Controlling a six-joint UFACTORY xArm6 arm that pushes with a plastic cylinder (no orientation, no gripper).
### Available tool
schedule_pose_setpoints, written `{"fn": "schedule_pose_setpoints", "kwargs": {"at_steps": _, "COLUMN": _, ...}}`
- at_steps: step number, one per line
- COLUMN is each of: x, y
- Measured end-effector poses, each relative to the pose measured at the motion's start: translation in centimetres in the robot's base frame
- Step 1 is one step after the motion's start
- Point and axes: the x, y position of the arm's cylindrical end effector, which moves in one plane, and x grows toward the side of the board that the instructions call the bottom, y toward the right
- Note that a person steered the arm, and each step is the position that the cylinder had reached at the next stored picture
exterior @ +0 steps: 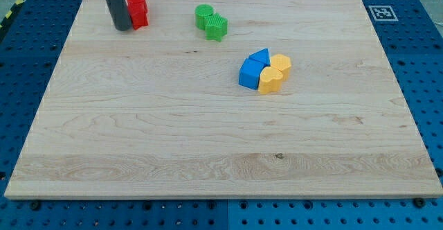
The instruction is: Separate green circle from green star
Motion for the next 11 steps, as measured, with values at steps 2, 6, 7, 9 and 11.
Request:
{"fn": "schedule_pose_setpoints", "kwargs": {"at_steps": 2, "x": 3.0, "y": 3.5}}
{"fn": "schedule_pose_setpoints", "kwargs": {"at_steps": 6, "x": 4.9, "y": 12.3}}
{"fn": "schedule_pose_setpoints", "kwargs": {"at_steps": 7, "x": 5.2, "y": 16.5}}
{"fn": "schedule_pose_setpoints", "kwargs": {"at_steps": 9, "x": 2.0, "y": 17.1}}
{"fn": "schedule_pose_setpoints", "kwargs": {"at_steps": 11, "x": 0.7, "y": 10.6}}
